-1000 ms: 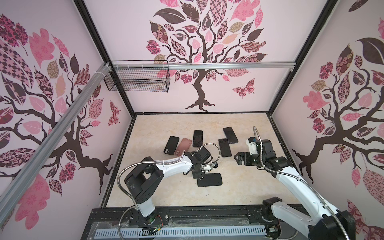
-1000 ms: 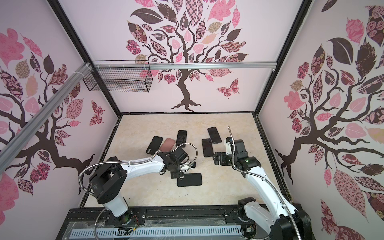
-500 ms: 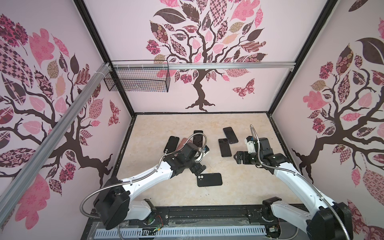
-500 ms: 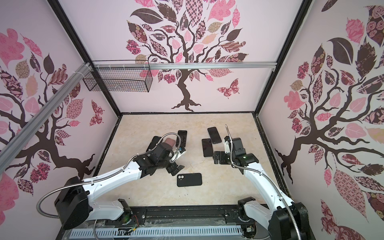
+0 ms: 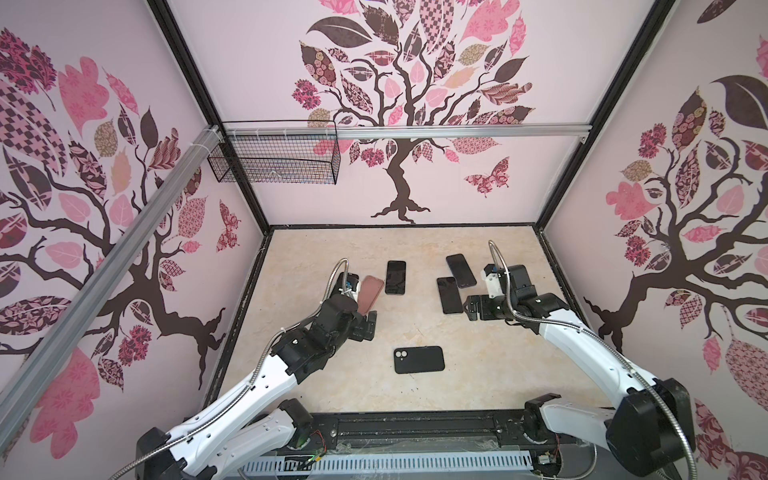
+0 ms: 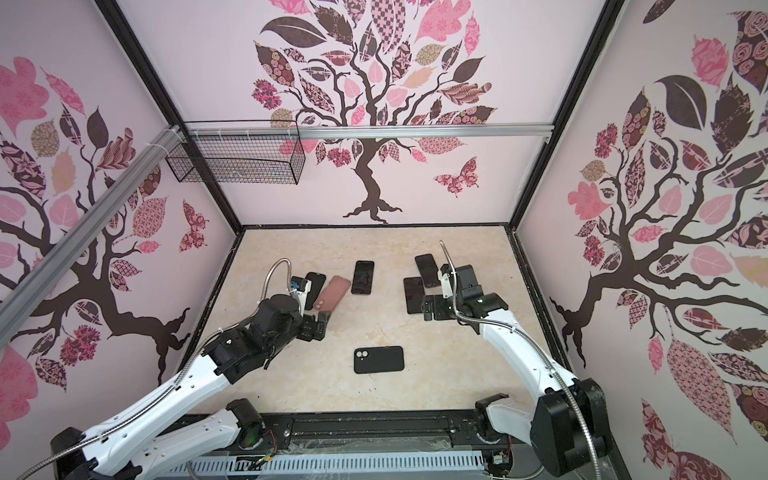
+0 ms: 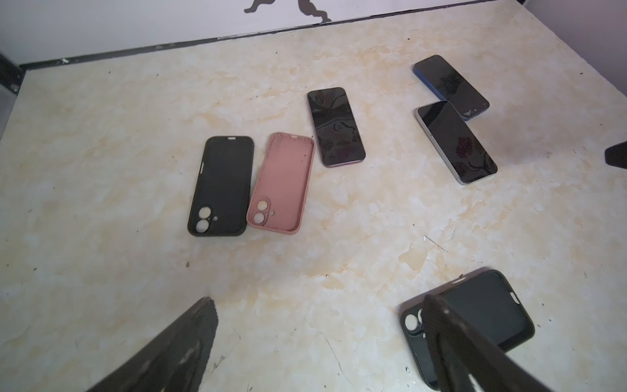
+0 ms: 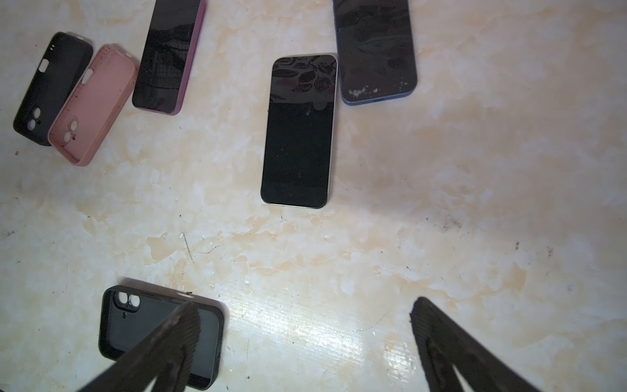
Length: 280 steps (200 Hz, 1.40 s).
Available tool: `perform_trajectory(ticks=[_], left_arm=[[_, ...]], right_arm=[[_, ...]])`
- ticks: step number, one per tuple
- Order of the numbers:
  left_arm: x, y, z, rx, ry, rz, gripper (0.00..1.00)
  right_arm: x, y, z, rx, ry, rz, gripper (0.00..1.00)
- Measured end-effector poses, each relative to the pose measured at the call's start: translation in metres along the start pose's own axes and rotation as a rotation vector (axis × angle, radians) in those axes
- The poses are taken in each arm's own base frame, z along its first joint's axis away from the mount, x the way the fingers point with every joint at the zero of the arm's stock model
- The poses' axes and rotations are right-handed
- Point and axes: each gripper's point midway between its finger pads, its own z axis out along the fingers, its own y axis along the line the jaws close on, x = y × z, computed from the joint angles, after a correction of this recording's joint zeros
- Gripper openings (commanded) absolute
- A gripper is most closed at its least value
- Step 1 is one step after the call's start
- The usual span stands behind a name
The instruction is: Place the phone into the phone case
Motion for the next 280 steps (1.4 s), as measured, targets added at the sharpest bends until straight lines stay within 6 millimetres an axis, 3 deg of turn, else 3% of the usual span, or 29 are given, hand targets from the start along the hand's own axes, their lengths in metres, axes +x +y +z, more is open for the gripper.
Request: perform_trajectory(ticks=[42, 77, 158, 280], left_arm=[[0.015, 0.020, -0.018, -0.053, 0.006, -0.084, 0.97], [0.019, 0.030, -0.029, -0.074, -0.003, -0.114, 0.97], [0.039, 0.030, -0.022, -0.076, 0.047, -0.138, 0.97], [0.037, 0.037, -0.033, -0.080, 0.004, -0.180, 0.97]], right_arm=[[-0.001, 0.014, 0.015, 0.026, 0.044, -0.095, 1.00], [0.001, 0.011, 0.032, 0.067, 0.077, -0.114, 1.00], [0.019, 0.002, 0.079, 0.106, 0.182, -0.087, 1.00], [0.002, 0.010, 0.117, 0.161, 0.153, -0.067, 1.00]])
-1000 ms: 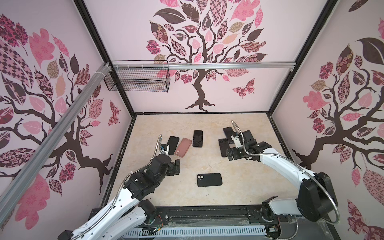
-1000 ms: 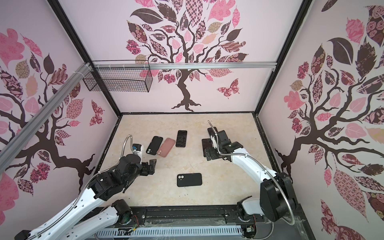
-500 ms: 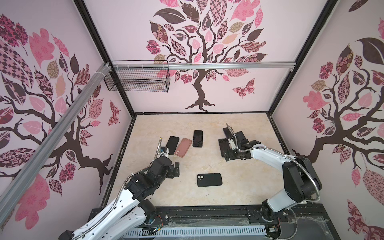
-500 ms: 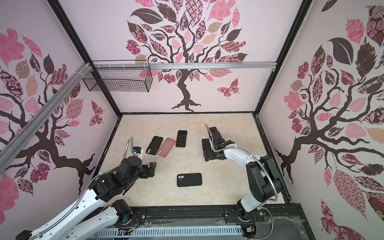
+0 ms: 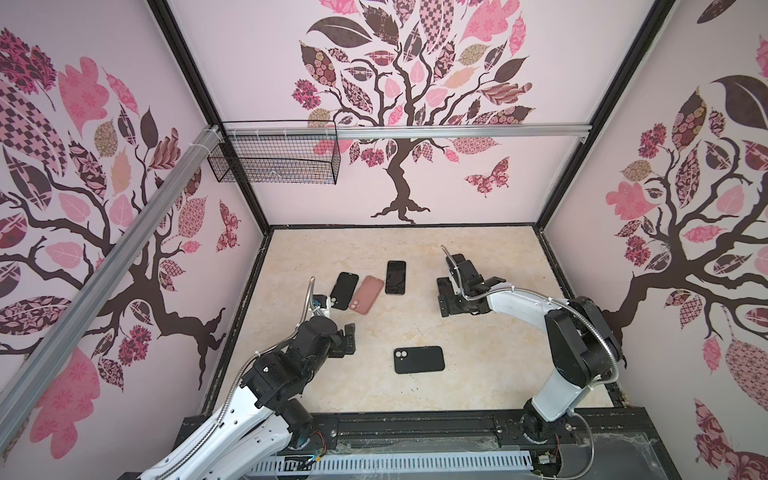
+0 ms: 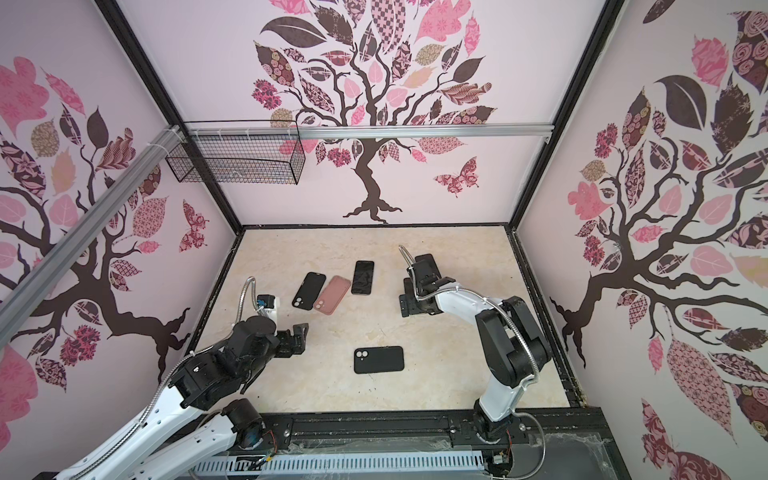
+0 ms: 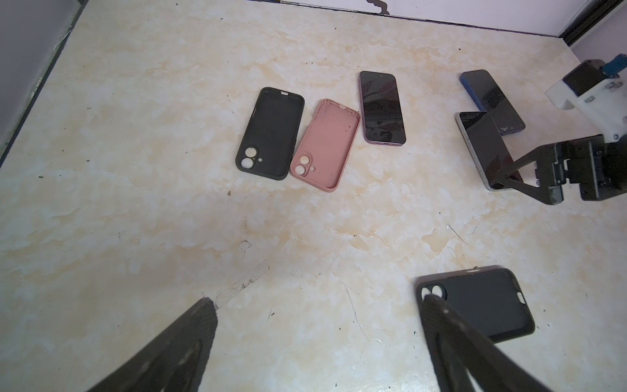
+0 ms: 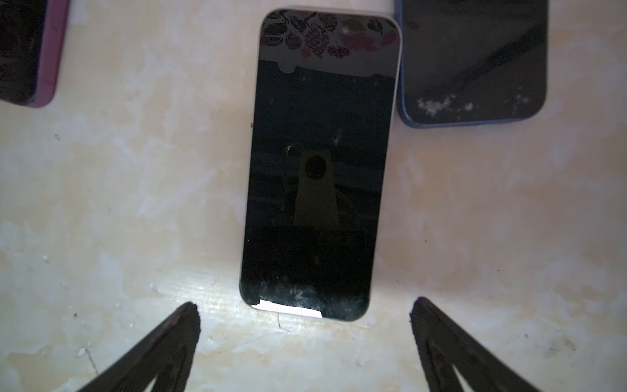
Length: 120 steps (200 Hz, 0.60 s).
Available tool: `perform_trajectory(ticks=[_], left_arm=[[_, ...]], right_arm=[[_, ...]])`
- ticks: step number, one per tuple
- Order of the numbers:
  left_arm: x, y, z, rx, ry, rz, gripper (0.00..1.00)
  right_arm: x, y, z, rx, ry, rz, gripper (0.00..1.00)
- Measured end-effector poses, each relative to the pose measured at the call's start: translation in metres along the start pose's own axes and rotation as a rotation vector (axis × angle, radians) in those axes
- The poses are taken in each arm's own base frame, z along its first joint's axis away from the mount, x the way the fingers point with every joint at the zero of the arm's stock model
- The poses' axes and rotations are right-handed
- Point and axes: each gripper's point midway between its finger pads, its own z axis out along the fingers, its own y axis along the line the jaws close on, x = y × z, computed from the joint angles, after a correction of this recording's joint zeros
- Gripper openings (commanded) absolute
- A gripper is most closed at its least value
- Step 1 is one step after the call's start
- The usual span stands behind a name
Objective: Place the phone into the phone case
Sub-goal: 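Grasp the black phone with white edges with the right gripper and lift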
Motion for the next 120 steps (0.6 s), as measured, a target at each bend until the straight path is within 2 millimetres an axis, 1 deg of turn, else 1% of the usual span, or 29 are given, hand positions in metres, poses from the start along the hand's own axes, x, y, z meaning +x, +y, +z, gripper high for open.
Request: perform_trajectory(ticks=[29, 76, 96, 120], left_arm=[[0.001, 0.001, 0.000, -0.002, 0.004, -0.001, 0.97], [0.001, 0.001, 0.000, -0.002, 0.004, -0.004, 0.97], [0.001, 0.001, -0.001, -0.001, 0.001, -0.005, 0.97], [0.000, 0.002, -0.003, 0.001, -0.008, -0.009, 0.97]], right_arm=[[0.001, -0.001, 0.011, 0.017, 0.023, -0.003, 1.00], [-0.006, 0.002, 0.025, 0.025, 0.036, -0.003, 0.99], [-0.008, 0.002, 0.028, 0.030, 0.039, -0.004, 0.96], [-0.014, 0.002, 0.033, 0.045, 0.044, -0.006, 0.95]])
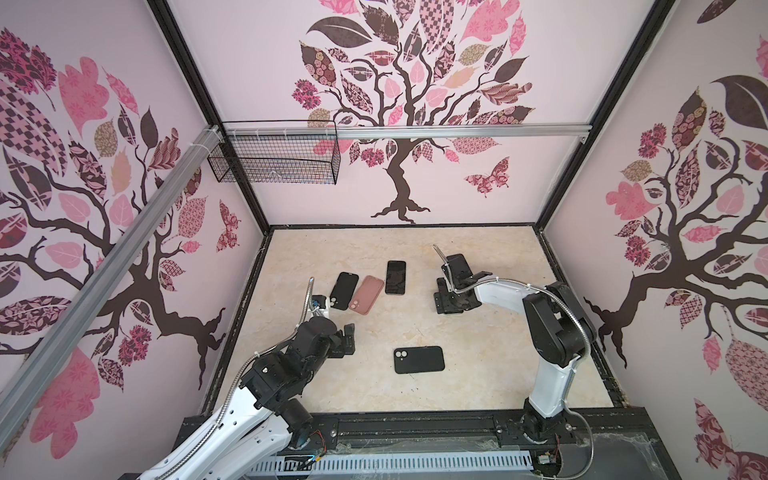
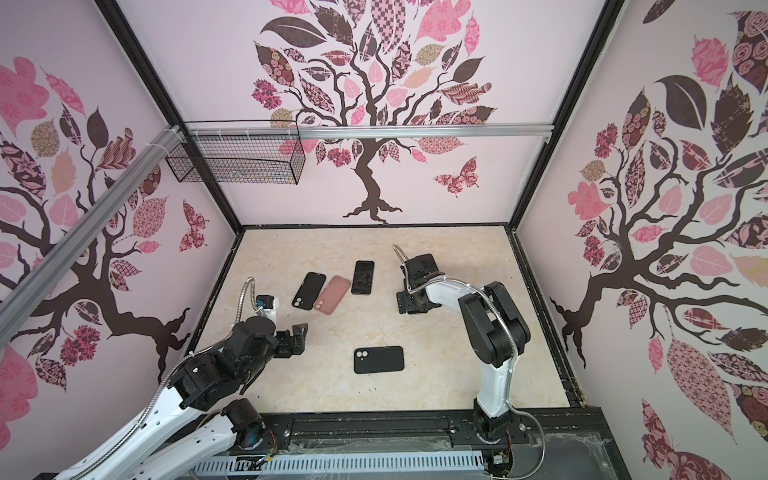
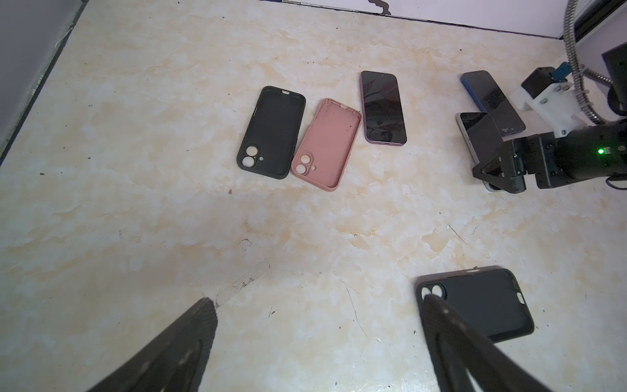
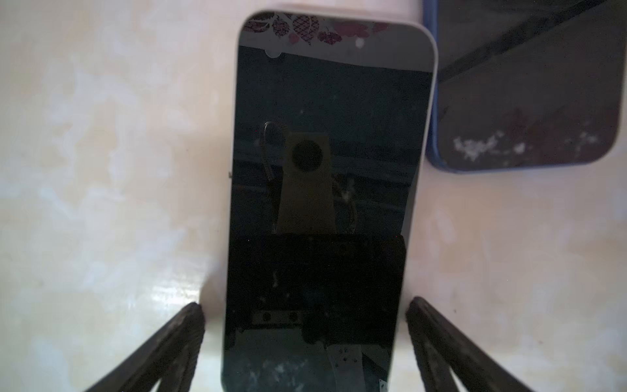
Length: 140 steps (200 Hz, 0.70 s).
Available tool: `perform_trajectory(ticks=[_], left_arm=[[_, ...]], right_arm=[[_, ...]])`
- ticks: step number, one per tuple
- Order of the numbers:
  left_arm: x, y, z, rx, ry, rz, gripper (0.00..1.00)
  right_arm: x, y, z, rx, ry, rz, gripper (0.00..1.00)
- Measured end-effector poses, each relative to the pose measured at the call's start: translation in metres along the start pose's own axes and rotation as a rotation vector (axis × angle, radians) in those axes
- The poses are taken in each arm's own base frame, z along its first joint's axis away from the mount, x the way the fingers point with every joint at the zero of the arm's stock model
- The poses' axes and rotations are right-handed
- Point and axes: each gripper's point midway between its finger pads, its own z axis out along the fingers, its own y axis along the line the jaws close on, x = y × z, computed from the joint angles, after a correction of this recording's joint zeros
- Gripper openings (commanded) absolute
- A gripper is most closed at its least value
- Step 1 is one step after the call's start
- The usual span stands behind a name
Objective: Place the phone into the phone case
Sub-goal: 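Grasp the black phone with white edges with the right gripper and lift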
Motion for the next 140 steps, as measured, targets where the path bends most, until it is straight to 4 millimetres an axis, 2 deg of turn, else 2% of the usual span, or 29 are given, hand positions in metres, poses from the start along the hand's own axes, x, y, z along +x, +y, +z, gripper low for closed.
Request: perform_trajectory(ticks=[79, 104, 140], left_arm=[[-0.004, 0.004, -0.007, 0.002, -0.039, -0.018, 0.97], [-0.005, 0.005, -0.008, 0.003, -0.045, -0.021, 0.97], [-0.005, 0.005, -0.009, 0.008, -0.051, -0.025, 0.97]], right_arm=[[-0.009, 0.004, 0.006, -0.004, -0.005, 0.008, 0.88], [-0.011, 0.004, 0.007, -0.006, -0.010, 0.007, 0.79], [-0.012, 0.005, 0.007, -0.009, -0.014, 0.008, 0.73]])
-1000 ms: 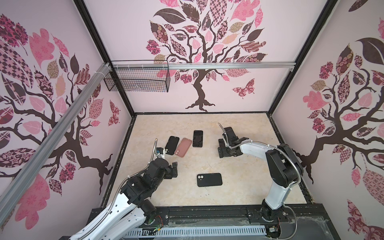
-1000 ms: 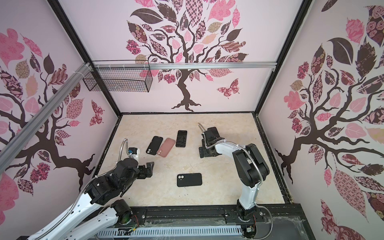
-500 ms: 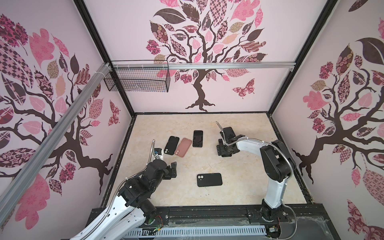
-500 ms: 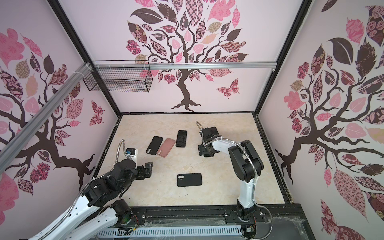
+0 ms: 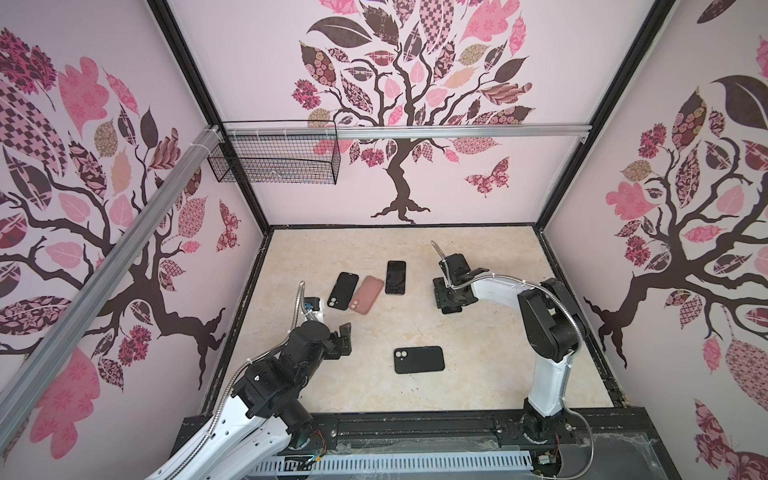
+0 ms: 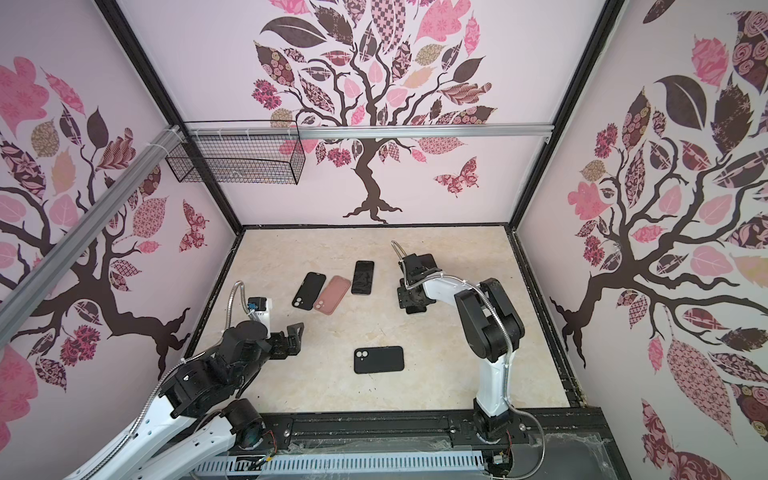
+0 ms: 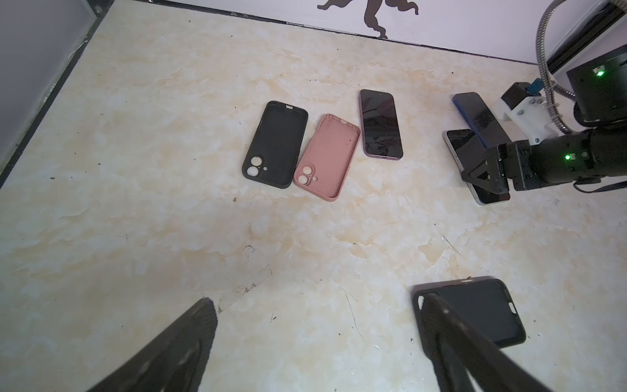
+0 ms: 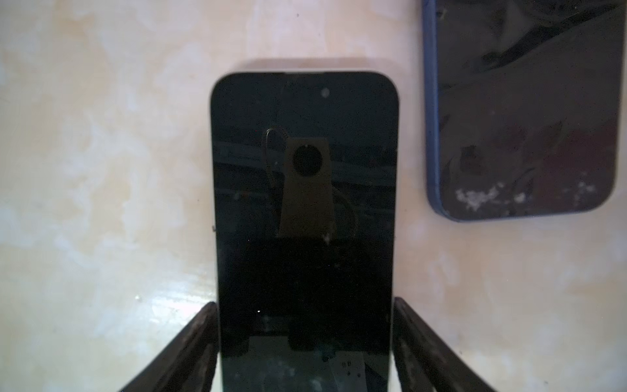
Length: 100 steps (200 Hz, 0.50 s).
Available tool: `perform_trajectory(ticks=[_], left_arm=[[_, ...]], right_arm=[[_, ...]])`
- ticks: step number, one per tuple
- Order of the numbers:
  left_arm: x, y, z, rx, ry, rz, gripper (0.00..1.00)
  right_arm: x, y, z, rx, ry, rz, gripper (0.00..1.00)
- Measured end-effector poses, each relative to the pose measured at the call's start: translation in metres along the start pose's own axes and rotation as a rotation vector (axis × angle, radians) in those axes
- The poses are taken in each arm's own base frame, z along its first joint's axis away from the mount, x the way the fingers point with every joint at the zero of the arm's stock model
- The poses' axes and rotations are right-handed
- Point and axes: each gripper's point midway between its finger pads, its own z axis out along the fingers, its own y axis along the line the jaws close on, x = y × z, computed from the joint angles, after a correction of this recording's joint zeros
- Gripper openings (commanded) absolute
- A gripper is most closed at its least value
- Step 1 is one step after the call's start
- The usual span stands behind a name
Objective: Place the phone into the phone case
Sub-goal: 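Grasp the black phone with white edges with the right gripper and lift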
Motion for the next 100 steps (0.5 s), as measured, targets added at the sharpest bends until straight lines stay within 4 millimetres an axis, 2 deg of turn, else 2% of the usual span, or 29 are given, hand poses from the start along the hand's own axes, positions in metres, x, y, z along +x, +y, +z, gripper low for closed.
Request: perform_trajectory(ticks=[39, 78, 100], left_arm=[[-0.0005, 0.0014, -0.0030, 0.009, -0.016, -0.009, 0.97], [0.0021, 0.0000, -0.0010, 0.012, -0.003, -0.003, 0.97], [0.0055, -0.0031, 0.0016, 0.021, 0.019, 0.007, 0.97]], right_arm=[[-0.0005, 0.0007, 0.0001, -0.004, -0.003, -0.007, 0.64], [-0.0004, 0.0022, -0.0012, -0.022, -0.033, -0.033, 0.47], [0.0009, 0.0033, -0.0029, -0.033, -0.041, -0.046, 0.43]])
